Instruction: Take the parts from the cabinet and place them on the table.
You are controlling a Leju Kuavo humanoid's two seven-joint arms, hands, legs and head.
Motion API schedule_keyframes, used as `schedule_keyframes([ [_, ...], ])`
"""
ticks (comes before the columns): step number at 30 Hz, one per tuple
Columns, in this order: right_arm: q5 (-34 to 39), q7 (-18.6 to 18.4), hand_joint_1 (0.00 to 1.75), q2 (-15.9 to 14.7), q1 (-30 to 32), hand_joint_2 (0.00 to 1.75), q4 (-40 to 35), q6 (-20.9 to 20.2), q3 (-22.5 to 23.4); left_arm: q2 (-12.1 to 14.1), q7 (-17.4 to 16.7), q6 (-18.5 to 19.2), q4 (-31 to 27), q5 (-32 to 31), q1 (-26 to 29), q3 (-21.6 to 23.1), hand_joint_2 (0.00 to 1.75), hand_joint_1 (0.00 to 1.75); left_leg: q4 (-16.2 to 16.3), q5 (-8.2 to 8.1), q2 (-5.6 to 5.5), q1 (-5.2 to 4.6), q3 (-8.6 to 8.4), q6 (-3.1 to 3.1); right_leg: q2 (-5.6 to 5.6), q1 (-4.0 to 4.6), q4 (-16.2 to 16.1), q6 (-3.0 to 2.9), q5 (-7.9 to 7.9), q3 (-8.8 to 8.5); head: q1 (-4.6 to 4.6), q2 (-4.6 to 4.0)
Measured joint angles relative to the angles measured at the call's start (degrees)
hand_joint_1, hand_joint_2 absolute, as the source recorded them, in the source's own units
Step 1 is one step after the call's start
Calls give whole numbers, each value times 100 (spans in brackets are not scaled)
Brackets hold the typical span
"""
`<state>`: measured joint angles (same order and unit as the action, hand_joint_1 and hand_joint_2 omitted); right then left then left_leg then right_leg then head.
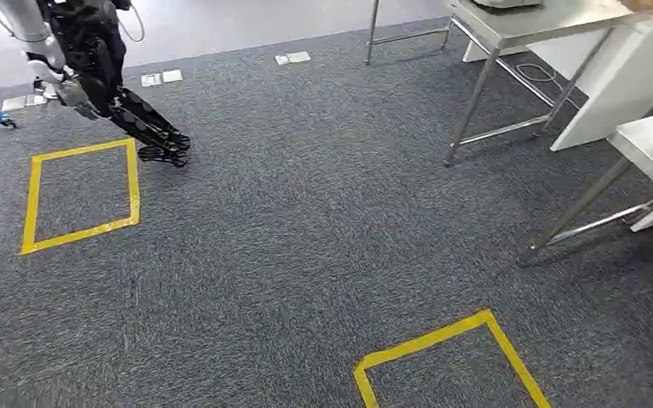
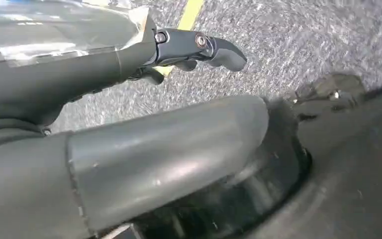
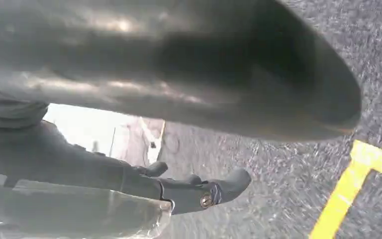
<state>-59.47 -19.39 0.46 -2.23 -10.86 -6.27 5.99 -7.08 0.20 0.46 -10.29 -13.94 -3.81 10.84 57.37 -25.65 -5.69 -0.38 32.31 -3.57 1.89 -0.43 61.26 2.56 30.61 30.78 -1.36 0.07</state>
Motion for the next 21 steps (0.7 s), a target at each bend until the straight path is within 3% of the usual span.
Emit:
schedule_keyframes([
  [1,0,-22,0,-8,15,0,6,4,9,-7,-54,-97,0,-89,-8,15,0,0,-1,5,-80,10,8,5,333,21,-451,-53,-185,-144,2,0],
  [2,0,-39,0,-11,28,0,11,15,11,-2,-81,-209,0,-165,-24,52,0,0,25,-2,-160,-44,17,22,307,36,-505,-113,-211,-145,0,0],
  [3,2,-68,0,-24,24,0,11,41,20,0,-81,-316,0,-201,-26,79,0,0,22,9,-201,-38,39,43,238,43,-496,-119,-208,-145,-4,0],
  [4,7,-79,0,-22,1,0,11,63,37,11,-81,-410,0,-237,-23,103,175,0,9,25,-264,-15,56,76,191,52,-488,-155,-210,-156,-4,0],
  [5,15,-96,0,-22,-10,0,9,70,57,24,-76,-459,0,-243,-21,127,175,0,-1,46,-339,-10,78,114,122,64,-506,-187,-233,-197,0,0],
  [6,24,-101,0,-15,-13,0,9,83,70,42,-55,-552,0,-267,-21,147,175,0,41,22,-299,-12,93,135,46,-21,-589,-251,-286,-208,-13,0],
  [7,50,-118,0,-15,-14,0,9,101,92,59,-17,-709,0,-324,-24,158,175,0,179,-97,76,-38,161,150,-31,-11,-611,-275,-293,-236,-17,0],
  [8,74,-120,0,-11,2,0,9,118,118,76,11,-945,-2,-420,-42,179,175,0,506,-341,348,-32,321,185,-107,-7,-610,-291,-283,-236,-57,0],
  [9,85,-131,0,-9,31,0,9,131,144,90,53,-1159,-7,-479,-78,199,175,0,946,-578,465,-3,537,227,-201,6,-607,-303,-274,-237,-68,0],
  [10,83,-151,0,4,37,0,9,162,164,107,101,-1281,-9,-484,-123,228,175,0,1434,-788,499,30,791,266,-306,8,-606,-312,-266,-235,-66,0],
  [11,83,-175,0,7,37,0,9,179,184,127,112,-1237,-9,-479,-161,234,175,0,1794,-879,518,61,982,307,-402,7,-604,-314,-263,-232,-72,0],
  [12,76,-179,0,15,37,0,9,186,206,140,107,-1132,-9,-475,-193,234,175,0,1843,-803,544,104,1022,340,-495,-1,-604,-314,-259,-232,-70,0],
  [13,74,-179,0,24,30,0,9,195,230,155,57,-1029,-9,-475,-204,245,175,0,1613,-621,574,141,909,372,-559,-13,-602,-313,-253,-235,-70,0],
  [14,66,-179,0,39,22,0,9,195,245,173,-31,-882,-9,-484,-209,260,0,0,1170,-379,617,173,672,403,-620,-29,-598,-284,-232,-249,-74,0],
  [15,48,-179,0,46,19,0,9,195,249,190,-160,-685,-9,-486,-220,280,0,0,565,-126,769,195,322,436,-684,-45,-581,-244,-204,-275,-70,0],
  [16,26,-179,0,46,19,0,9,195,256,188,-247,-489,-9,-470,-232,282,0,0,117,-70,1082,203,78,457,-734,-24,-536,-186,-167,-299,-92,0],
  [17,6,-181,0,30,29,0,9,195,271,162,-269,-281,-11,-418,-245,280,0,0,109,-78,1050,168,71,390,-769,19,-506,-137,-110,-242,-109,0],
  [19,-9,-179,0,46,5,0,9,195,297,131,-269,-46,-13,-385,-246,280,0,0,115,-102,901,125,101,297,-863,6,-533,-89,-89,-302,-39,0],
  [21,-15,-179,0,61,-12,0,7,195,314,101,-267,74,-13,-344,-226,280,0,0,80,-53,745,105,102,189,-997,-11,-540,-27,-77,-375,-50,0],
])
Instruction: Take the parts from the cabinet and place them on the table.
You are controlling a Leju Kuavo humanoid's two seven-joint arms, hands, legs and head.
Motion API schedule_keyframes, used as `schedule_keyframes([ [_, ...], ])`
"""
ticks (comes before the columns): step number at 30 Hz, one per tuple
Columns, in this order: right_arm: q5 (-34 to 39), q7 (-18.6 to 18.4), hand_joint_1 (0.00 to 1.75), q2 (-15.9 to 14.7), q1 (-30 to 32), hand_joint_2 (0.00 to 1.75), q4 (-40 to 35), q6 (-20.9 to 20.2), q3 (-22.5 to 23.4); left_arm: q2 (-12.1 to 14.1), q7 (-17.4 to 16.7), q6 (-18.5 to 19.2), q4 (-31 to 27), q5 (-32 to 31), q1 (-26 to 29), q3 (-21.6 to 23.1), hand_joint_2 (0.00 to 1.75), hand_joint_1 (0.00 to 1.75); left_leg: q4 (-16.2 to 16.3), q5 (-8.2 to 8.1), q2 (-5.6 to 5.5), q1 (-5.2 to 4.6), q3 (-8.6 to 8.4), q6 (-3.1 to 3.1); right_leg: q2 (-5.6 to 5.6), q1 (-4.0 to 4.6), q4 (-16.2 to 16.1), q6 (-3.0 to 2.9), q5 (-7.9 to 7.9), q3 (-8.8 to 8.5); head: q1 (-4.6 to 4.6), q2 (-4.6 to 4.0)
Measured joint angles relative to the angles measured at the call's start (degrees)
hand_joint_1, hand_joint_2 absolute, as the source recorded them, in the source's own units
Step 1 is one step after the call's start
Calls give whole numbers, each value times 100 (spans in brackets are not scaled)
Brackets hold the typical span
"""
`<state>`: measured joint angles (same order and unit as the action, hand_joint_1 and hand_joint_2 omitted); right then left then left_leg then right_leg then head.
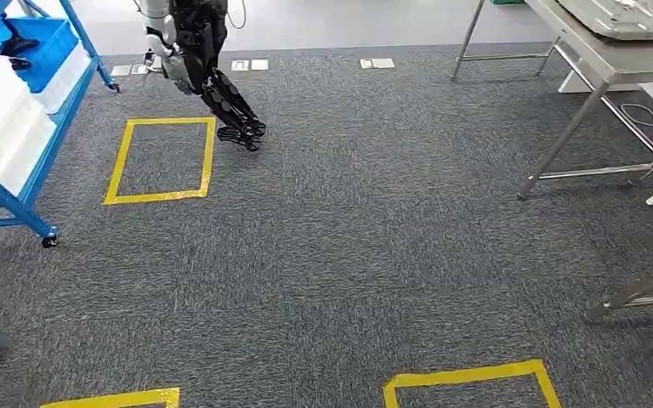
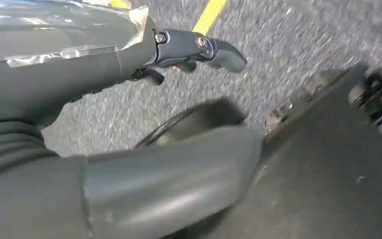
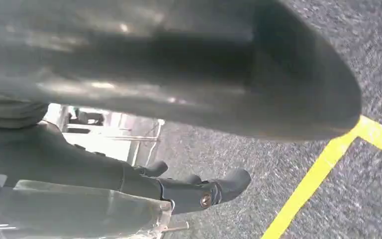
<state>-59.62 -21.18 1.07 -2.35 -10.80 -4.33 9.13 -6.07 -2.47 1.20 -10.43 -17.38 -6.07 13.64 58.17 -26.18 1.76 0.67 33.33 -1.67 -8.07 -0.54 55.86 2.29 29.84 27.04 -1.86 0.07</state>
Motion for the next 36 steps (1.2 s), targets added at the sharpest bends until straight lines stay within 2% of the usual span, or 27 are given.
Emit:
schedule_keyframes([
  [1,-2,2,0,0,0,0,0,-2,13,-13,0,30,0,7,14,0,0,0,-12,24,-57,27,-2,-40,249,-46,110,16,90,63,20,0],
  [2,-2,2,0,7,14,0,0,-2,24,-16,0,48,2,9,14,-2,0,0,-14,40,-113,33,10,-71,511,-51,404,-26,270,193,52,0],
  [3,-2,4,0,15,22,0,2,-9,31,-22,7,50,0,9,1,-2,0,0,-13,50,-183,25,30,-101,665,-53,893,-66,490,424,77,0],
  [5,-20,20,0,22,40,0,4,-26,62,-35,24,90,0,9,2,-2,0,0,-11,58,-367,-4,51,-115,772,-48,1837,-94,798,907,81,0],
  [6,-20,55,0,22,41,0,4,-37,72,-35,24,101,2,7,16,-2,0,0,-11,60,-455,-13,50,-117,786,-46,1983,-66,789,1006,79,0],
  [7,-22,66,0,22,41,0,4,-39,77,-33,18,98,2,5,29,-2,0,0,-10,61,-535,-16,43,-117,791,-45,1837,-29,679,963,75,0],
  [9,-48,66,0,29,41,0,4,-39,86,-33,4,101,2,9,35,-4,0,0,-9,66,-725,-16,19,-108,879,-49,803,65,187,514,79,0],
  [10,-66,63,0,31,46,0,4,-39,88,-37,4,107,2,13,35,-7,0,0,-9,74,-799,-10,19,-94,1096,-64,293,79,-13,289,88,0],
  [11,-72,63,0,31,52,0,9,-39,94,-46,4,114,2,20,32,-9,0,0,9,77,-848,-34,28,-61,1295,-57,143,38,-52,254,83,0],
  [13,-88,61,0,37,31,0,9,-39,103,-48,4,118,2,22,39,-9,0,0,0,96,-941,-32,68,-3,1168,-15,132,-48,-82,265,72,0],
  [15,-90,61,0,37,3,0,7,-39,105,-48,7,122,7,24,58,-9,0,0,-31,141,-1078,-5,100,95,1038,2,94,-138,-132,205,83,0],
  [16,-90,61,0,37,6,0,7,-39,107,-44,7,122,9,24,61,-9,0,0,43,81,-980,11,117,98,942,-52,51,-193,-170,199,68,0],
  [17,-94,61,0,35,16,0,7,-39,107,-46,7,122,9,24,50,-9,0,0,254,-105,-610,-42,221,109,886,-29,39,-221,-176,198,55,0],
  [18,-99,61,0,42,26,0,7,-39,110,-46,7,125,9,24,48,-9,0,0,648,-359,-384,-43,403,133,804,-8,41,-276,-169,200,3,0],
  [20,-114,61,0,53,50,0,9,-39,110,-42,22,125,9,24,44,-11,0,0,1522,-766,-251,-34,799,159,622,23,42,-292,-158,212,0,0],
  [21,-123,63,0,48,53,0,7,-39,110,-42,39,125,9,24,45,-11,0,0,1764,-801,-225,-27,896,172,519,34,43,-295,-156,215,-6,0],
  [22,-129,61,0,48,54,0,9,-42,110,-37,39,122,9,24,46,-11,0,0,1679,-703,-202,-18,832,174,438,38,43,-298,-152,225,0,0],
  [24,-164,63,0,53,40,0,7,-67,110,-29,37,125,9,53,56,-17,0,0,817,-278,-91,-10,310,162,288,40,43,-304,-136,237,-4,0],
  [25,-195,78,0,55,35,0,7,-85,108,-24,44,125,9,68,71,-22,0,0,324,-126,67,-13,5,144,240,42,43,-291,-123,216,-9,0],
  [26,-225,107,0,53,37,0,7,-92,107,-22,44,125,9,72,67,-26,0,0,-18,-163,323,-61,-171,106,178,90,50,-254,-99,183,-24,0],
  [27,-238,131,0,53,40,0,7,-94,107,-22,46,125,7,79,66,-33,0,0,-36,-117,235,-61,-162,46,135,107,60,-227,-83,193,2,0],
  [30,-311,182,0,46,-10,0,7,-116,101,-13,44,114,9,114,104,-63,0,0,-45,-78,45,-107,-100,-55,-38,89,39,-159,-99,125,22,0],
  [31,-346,203,0,39,-21,0,2,-131,94,-11,44,111,9,120,119,-72,0,0,-115,-15,-27,-32,-146,-121,6,94,74,-117,-48,165,18,0],
  [32,-354,234,0,18,-21,0,2,-142,88,-9,39,101,11,134,138,-94,0,0,-132,0,-75,-35,-144,-145,385,60,235,-113,65,211,48,0],
  [33,-370,271,0,22,-4,0,2,-149,85,-5,37,92,11,147,130,-122,0,0,-131,21,-144,-24,-123,-179,643,38,645,-149,280,396,66,0],
  [35,-378,273,0,11,15,0,2,-157,85,-16,37,87,9,147,124,-129,0,0,-129,38,-308,-28,-88,-198,780,13,1586,-171,635,837,81,0],
  [36,-376,304,0,2,15,0,2,-157,85,-13,37,83,9,147,136,-140,0,0,-126,47,-400,-28,-79,-191,783,8,1907,-141,712,996,92,0],
])
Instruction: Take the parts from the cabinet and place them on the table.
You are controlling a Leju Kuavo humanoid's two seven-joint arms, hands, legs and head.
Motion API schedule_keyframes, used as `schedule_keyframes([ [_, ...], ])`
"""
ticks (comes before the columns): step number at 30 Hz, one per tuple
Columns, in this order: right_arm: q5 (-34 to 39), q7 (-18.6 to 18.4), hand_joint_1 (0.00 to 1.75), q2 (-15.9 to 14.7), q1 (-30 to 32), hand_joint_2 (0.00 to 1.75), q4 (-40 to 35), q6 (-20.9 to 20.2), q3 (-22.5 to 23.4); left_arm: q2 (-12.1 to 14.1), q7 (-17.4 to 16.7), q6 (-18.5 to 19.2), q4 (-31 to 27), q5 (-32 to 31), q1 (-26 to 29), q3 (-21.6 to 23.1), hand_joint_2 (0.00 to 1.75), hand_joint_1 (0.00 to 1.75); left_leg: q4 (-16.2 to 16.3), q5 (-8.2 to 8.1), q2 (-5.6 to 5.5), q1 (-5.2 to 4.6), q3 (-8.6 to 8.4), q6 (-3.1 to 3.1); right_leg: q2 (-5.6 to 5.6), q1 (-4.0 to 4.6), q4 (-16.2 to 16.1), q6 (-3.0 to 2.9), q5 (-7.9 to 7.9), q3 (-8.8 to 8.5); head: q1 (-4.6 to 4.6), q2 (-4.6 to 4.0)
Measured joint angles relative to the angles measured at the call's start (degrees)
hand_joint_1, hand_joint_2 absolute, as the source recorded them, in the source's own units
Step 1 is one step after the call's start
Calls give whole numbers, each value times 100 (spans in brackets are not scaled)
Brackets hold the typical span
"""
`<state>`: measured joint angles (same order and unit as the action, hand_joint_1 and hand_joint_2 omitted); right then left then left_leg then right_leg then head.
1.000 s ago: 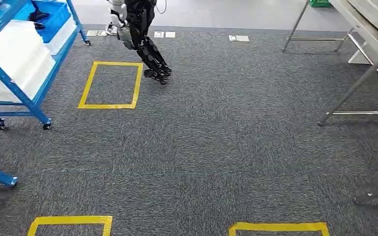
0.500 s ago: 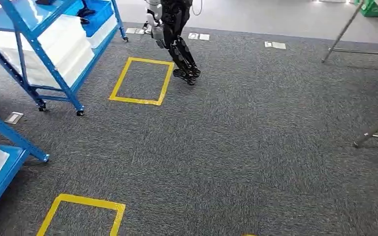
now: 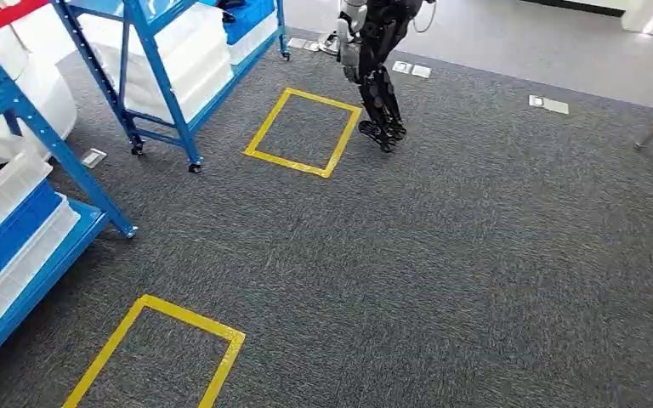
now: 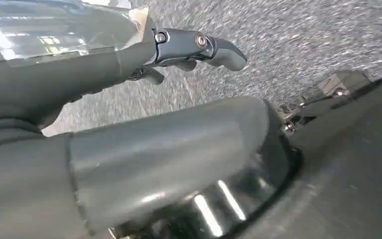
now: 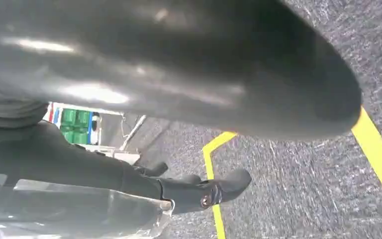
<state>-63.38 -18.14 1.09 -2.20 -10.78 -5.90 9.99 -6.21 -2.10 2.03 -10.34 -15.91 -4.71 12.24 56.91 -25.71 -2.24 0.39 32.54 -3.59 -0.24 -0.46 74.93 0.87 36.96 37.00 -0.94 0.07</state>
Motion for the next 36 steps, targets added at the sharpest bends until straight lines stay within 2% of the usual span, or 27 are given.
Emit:
schedule_keyframes([
  [1,-15,-2,0,-2,-18,0,0,0,-2,2,0,-7,2,11,14,-9,0,0,1,6,-75,2,-1,10,1,-15,-11,44,-44,1,-2,0],
  [3,-61,0,0,-24,-19,0,0,0,-20,4,0,-35,2,41,18,-24,0,0,11,20,-268,12,-7,36,41,-74,-768,183,-423,-360,0,0],
  [4,-87,19,0,-35,-11,0,0,0,-30,4,0,-39,2,78,19,-35,0,0,18,26,-358,20,-14,55,141,-107,-1318,239,-653,-619,-4,0],
  [5,-125,61,0,-37,7,0,2,-2,-48,4,0,-46,2,103,25,-61,0,0,24,33,-440,24,8,94,466,-159,-1779,268,-782,-812,13,0],
  [6,-160,96,0,-41,16,0,7,-4,-76,9,4,-55,2,133,28,-90,0,0,58,23,-509,-20,32,142,459,-121,-1818,202,-785,-807,16,0],
  [9,-232,144,0,-61,-30,0,4,-4,-160,13,22,-92,2,210,102,-169,0,0,18,88,-638,32,94,265,292,-59,-1788,79,-812,-829,2,0],
  [10,-267,177,0,-64,-32,0,4,-4,-181,17,28,-103,9,231,123,-186,0,0,39,75,-641,43,114,290,218,-98,-1822,22,-850,-825,2,0],
  [11,-278,201,0,-90,-36,0,4,-4,-201,17,33,-114,9,265,141,-214,0,0,173,-39,-226,14,162,293,137,-96,-1829,-4,-862,-818,-11,0],
  [12,-282,245,0,-103,-30,0,4,-4,-227,15,35,-144,9,273,139,-251,0,0,471,-261,28,11,294,309,70,-79,-1829,-55,-860,-811,-72,0],
  [14,-328,291,0,-116,2,0,4,-24,-273,33,35,-153,9,324,125,-311,0,0,1432,-756,159,21,736,336,-127,-29,-1828,-96,-853,-793,-107,0],
  [15,-356,291,0,-127,0,0,4,-37,-291,33,37,-155,9,334,128,-332,0,0,1818,-888,175,21,907,343,-227,-16,-1828,-100,-850,-761,-109,0],
  [16,-376,291,0,-136,2,0,7,-44,-308,33,37,-158,9,350,133,-350,0,0,1917,-868,186,21,937,342,-316,-6,-1827,-102,-848,-732,-109,0],
  [17,-380,293,0,-140,-5,0,4,-57,-324,33,39,-158,9,358,135,-376,0,0,1733,-729,203,20,822,330,-398,3,-1827,-109,-843,-730,-109,0],
  [19,-400,306,0,-144,-37,0,4,-83,-348,33,28,-158,11,378,143,-422,0,0,753,-317,338,15,235,287,-539,10,-1827,-118,-833,-746,-109,0],
  [20,-411,310,0,-147,-50,0,4,-90,-363,33,26,-160,9,378,146,-437,0,0,215,-190,695,-15,-111,229,-589,30,-1826,-115,-830,-829,-120,0],
  [21,-415,317,0,-147,-41,0,4,-90,-369,35,26,-162,9,380,129,-448,0,0,91,-225,854,-59,-163,216,-641,85,-1811,-84,-811,-821,-122,0],
  [22,-424,321,0,-157,-42,0,4,-92,-378,26,26,-162,6,380,121,-453,0,0,80,-196,721,-69,-131,196,-689,77,-1812,-66,-811,-830,-87,0],
  [25,-431,328,0,-162,-105,0,2,-94,-420,16,20,-162,9,380,134,-459,0,0,23,-148,502,-71,-97,120,-897,90,-1837,9,-804,-889,-98,0],
  [26,-433,328,0,-179,-108,0,0,-94,-420,0,13,-162,9,380,151,-461,0,0,-23,-93,443,-13,-141,93,-615,34,-1751,51,-738,-822,-94,0],
  [27,-440,330,0,-184,-99,0,2,-94,-422,9,7,-164,9,380,149,-481,0,0,-27,-68,378,4,-126,58,-254,33,-1523,43,-606,-711,-65,0],
  [28,-455,343,0,-188,-85,0,2,-92,-426,7,7,-171,9,380,128,-488,0,0,-27,-53,296,-1,-97,38,-90,22,-1080,13,-403,-504,-46,0],
  [30,-453,404,0,-203,-64,0,2,-92,-428,-13,-15,-171,9,376,112,-488,0,0,-22,-27,96,-5,-53,26,-2,6,-114,15,-70,-34,-37,0],
  [31,-450,413,0,-208,-63,0,2,-94,-428,-20,-39,-173,9,374,116,-488,0,0,-22,-19,10,-3,-52,36,5,-4,75,55,-58,63,-30,0],
  [32,-457,413,0,-219,-67,0,2,-94,-428,-20,-74,-188,9,363,123,-490,0,0,-20,-14,-82,4,-54,46,6,-27,-36,115,-159,27,-33,0],
  [34,-459,411,0,-236,-65,0,2,-96,-428,-20,-87,-195,9,348,118,-490,0,0,-12,-1,-269,24,-69,79,62,-90,-917,265,-595,-383,-30,0],
  [35,-461,411,0,-236,-65,0,2,-98,-428,-24,-87,-195,9,343,105,-490,0,0,5,2,-362,36,-64,114,229,-140,-1533,329,-830,-661,-26,0],
  [36,-446,411,0,-223,-60,0,11,-111,-428,-15,-92,-197,9,326,90,-490,0,0,42,-4,-427,9,-31,172,548,-167,-1760,324,-819,-730,-6,0],
])
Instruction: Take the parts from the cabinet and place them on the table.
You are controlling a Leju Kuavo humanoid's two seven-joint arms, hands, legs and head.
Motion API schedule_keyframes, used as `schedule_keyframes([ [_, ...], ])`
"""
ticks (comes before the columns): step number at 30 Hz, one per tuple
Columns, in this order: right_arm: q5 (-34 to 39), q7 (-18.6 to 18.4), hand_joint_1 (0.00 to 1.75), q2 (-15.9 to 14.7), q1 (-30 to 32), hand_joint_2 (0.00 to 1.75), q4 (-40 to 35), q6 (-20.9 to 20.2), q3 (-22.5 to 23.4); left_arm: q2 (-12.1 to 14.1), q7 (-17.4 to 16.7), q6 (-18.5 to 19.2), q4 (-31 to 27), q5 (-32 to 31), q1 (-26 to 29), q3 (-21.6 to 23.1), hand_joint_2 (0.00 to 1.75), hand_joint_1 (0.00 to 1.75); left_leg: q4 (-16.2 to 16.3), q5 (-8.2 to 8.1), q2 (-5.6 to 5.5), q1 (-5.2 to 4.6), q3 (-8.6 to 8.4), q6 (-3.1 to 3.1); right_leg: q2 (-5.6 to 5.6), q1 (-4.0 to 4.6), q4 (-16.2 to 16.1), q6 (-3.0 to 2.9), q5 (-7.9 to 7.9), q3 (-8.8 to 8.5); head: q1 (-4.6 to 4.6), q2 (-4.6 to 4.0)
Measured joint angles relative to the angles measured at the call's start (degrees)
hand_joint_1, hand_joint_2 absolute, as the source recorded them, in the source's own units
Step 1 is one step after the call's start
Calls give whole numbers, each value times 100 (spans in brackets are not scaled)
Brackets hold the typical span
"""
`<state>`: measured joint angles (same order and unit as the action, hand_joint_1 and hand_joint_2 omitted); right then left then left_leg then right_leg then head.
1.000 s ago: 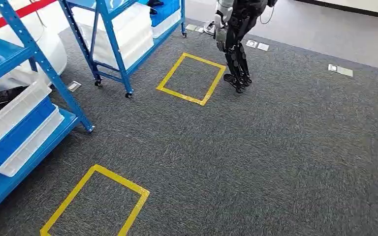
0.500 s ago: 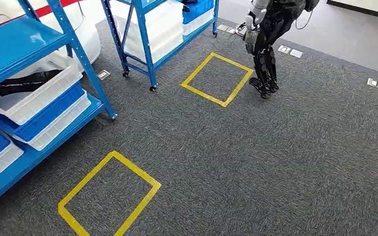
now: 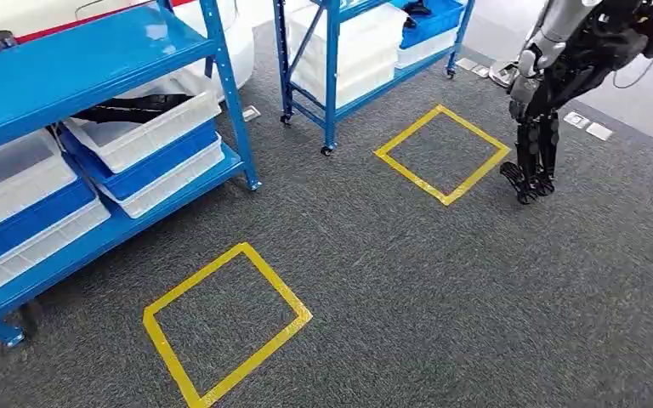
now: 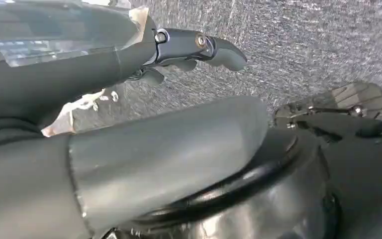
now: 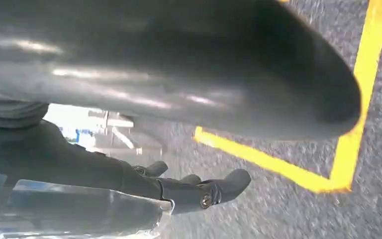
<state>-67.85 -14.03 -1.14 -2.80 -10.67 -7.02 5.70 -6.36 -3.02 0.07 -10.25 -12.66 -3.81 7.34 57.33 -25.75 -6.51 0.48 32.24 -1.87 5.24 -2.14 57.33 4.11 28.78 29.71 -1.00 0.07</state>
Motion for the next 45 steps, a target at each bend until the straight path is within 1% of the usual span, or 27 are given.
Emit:
schedule_keyframes([
  [1,18,9,0,4,-5,0,2,-13,0,-2,-19,-4,0,-13,-18,0,0,0,14,0,-46,-7,40,31,-110,18,-17,-98,-29,26,9,0],
  [4,44,11,0,24,-50,0,2,-31,2,2,-52,-11,2,-55,-10,0,0,0,-15,65,-199,34,112,147,-267,83,17,-233,-58,2,-18,0],
  [5,51,9,0,26,-43,0,2,-31,2,7,-59,-11,2,-55,-8,0,0,0,43,24,-123,59,133,156,-363,31,-13,-280,-87,7,-18,0],
  [6,50,9,0,17,-36,0,2,-31,4,4,-63,-11,2,-57,-10,0,0,0,229,-127,242,10,229,169,-422,49,-14,-313,-82,11,-51,0],
  [7,53,9,0,22,-31,0,2,-31,4,2,-72,-11,2,-57,-20,0,0,0,610,-373,465,13,411,191,-502,78,-14,-380,-86,18,-111,0],
  [9,61,9,0,28,-1,0,2,-31,4,2,-72,-17,2,-72,-44,0,0,0,1537,-801,594,17,843,214,-694,127,-13,-403,-72,36,-120,0],
  [10,68,9,0,26,6,0,2,-31,7,4,-72,-15,2,-89,-44,0,0,0,1791,-863,611,17,954,215,-783,144,-12,-409,-68,48,-125,0],
  [11,70,9,0,28,12,0,2,-31,9,9,-72,-15,2,-120,-46,0,0,0,1771,-794,626,16,923,206,-872,154,-12,-415,-63,84,-118,0],
  [13,85,9,0,35,-1,0,2,-31,20,9,-94,-13,2,-162,-48,0,0,0,1039,-406,696,12,481,168,-1018,164,-12,-431,-48,60,-120,0],
  [14,88,9,0,37,-11,0,2,-31,26,11,-98,-11,2,-184,-57,2,0,0,417,-197,888,-6,94,122,-1089,174,-12,-433,-42,36,-123,0],
  [15,92,7,0,50,-18,0,2,-31,31,13,-98,-9,-2,-192,-89,2,0,0,63,-199,1188,-46,-100,73,-1134,190,-12,-413,-29,-33,-136,0],
  [20,140,-22,0,96,-59,0,-7,0,125,13,-160,44,-7,-326,-161,9,0,0,-59,-80,843,-52,-101,-77,-1357,236,-34,-277,-9,-89,-107,0],
  [21,147,-37,0,98,-58,0,-9,9,146,13,-173,44,-7,-345,-160,9,0,0,-102,-44,796,-24,-111,-82,-994,180,89,-253,66,-10,-90,0],
  [23,164,-37,0,116,-30,0,-6,13,179,9,-184,46,-7,-356,-215,11,0,0,-106,-11,645,-8,-72,-131,-616,141,844,-299,433,341,-57,0],
  [26,184,-37,0,109,3,0,-6,31,238,-2,-173,74,-7,-352,-227,11,0,0,-98,2,387,-4,-48,-122,-544,123,1824,-236,725,828,-37,0],
  [28,184,-44,0,107,-5,0,-6,44,278,2,-131,98,-7,-308,-214,11,0,0,-81,-1,221,14,-60,-97,-531,68,1293,-79,372,598,-39,0],
  [29,184,-53,0,100,-1,0,-6,55,291,-4,-89,107,-7,-302,-218,11,0,0,-54,-9,115,32,-61,-69,-467,20,659,12,86,304,-35,0],
  [30,182,-52,0,109,19,0,-6,57,308,-2,-46,111,-7,-293,-221,11,0,0,-11,-29,34,32,-31,-15,-182,-45,100,71,-80,60,-27,0],
  [31,182,-52,0,125,27,0,0,57,324,-2,-11,111,-7,-293,-236,11,0,0,49,-47,-24,-2,10,37,-66,-13,45,9,6,41,-7,0],
  [32,180,-52,0,127,18,0,0,74,341,-2,44,127,-9,-288,-239,9,0,0,47,-34,-100,13,50,71,-156,-11,53,-80,-16,51,-15,0],
  [35,173,-52,0,140,-8,0,0,81,387,2,140,164,-7,-284,-215,9,0,0,20,10,-238,62,100,167,-335,7,43,-204,-56,27,-35,0],
  [37,171,-70,0,133,-1,0,0,92,424,0,179,177,-7,-286,-222,9,0,0,368,-232,373,29,253,188,-466,21,31,-284,-59,28,-101,0],
  [38,171,-70,0,142,20,0,0,92,433,-2,199,177,-7,-297,-248,9,0,0,831,-485,538,32,484,204,-550,51,31,-319,-50,33,-142,0],
  [40,171,-72,0,146,31,0,0,94,457,-6,216,179,-7,-306,-266,9,0,0,1681,-833,621,33,908,213,-732,90,34,-345,-33,39,-144,0],
  [41,171,-74,0,146,34,0,0,92,459,-11,216,179,-7,-308,-261,9,0,0,1853,-834,632,33,993,210,-819,105,34,-353,-27,38,-142,0],
  [43,171,-74,0,149,25,0,0,92,459,-9,216,179,-7,-310,-244,9,0,0,1390,-497,651,29,742,160,-961,128,34,-364,-15,18,-149,0],
  [45,171,-74,0,162,12,0,0,94,459,-9,216,179,-9,-310,-263,9,0,0,342,-70,938,-17,150,45,-1096,153,31,-374,0,-22,-147,0],
])
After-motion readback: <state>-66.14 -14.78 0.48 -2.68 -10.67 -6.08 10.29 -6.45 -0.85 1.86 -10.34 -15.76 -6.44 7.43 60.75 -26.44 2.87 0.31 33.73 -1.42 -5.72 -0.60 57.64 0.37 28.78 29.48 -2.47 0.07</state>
